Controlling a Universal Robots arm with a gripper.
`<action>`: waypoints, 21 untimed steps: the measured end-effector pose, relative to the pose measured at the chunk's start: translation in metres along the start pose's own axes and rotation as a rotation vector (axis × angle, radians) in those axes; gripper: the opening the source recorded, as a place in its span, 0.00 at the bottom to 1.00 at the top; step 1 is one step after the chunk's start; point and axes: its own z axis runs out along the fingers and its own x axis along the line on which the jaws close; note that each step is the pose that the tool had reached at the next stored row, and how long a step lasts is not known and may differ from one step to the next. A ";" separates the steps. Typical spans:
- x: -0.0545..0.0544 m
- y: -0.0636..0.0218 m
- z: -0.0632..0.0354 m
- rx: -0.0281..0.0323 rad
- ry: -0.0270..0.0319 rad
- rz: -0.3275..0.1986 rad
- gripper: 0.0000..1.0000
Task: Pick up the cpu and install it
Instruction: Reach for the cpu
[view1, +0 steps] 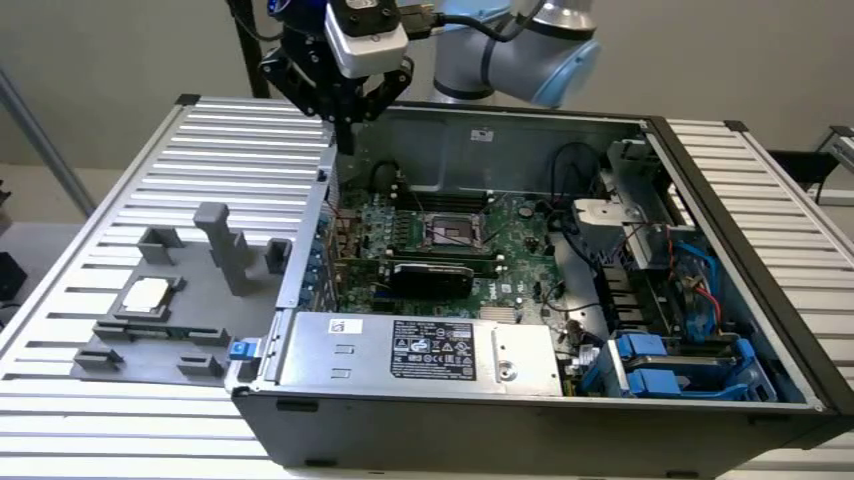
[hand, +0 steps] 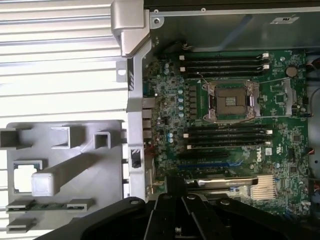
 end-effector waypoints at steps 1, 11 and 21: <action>0.005 -0.0014 -0.0002 0.0001 0.0000 0.000 0.11; 0.049 -0.0125 -0.0012 0.0000 0.0000 0.000 0.11; 0.094 -0.0203 -0.0010 0.0000 0.0001 0.000 0.11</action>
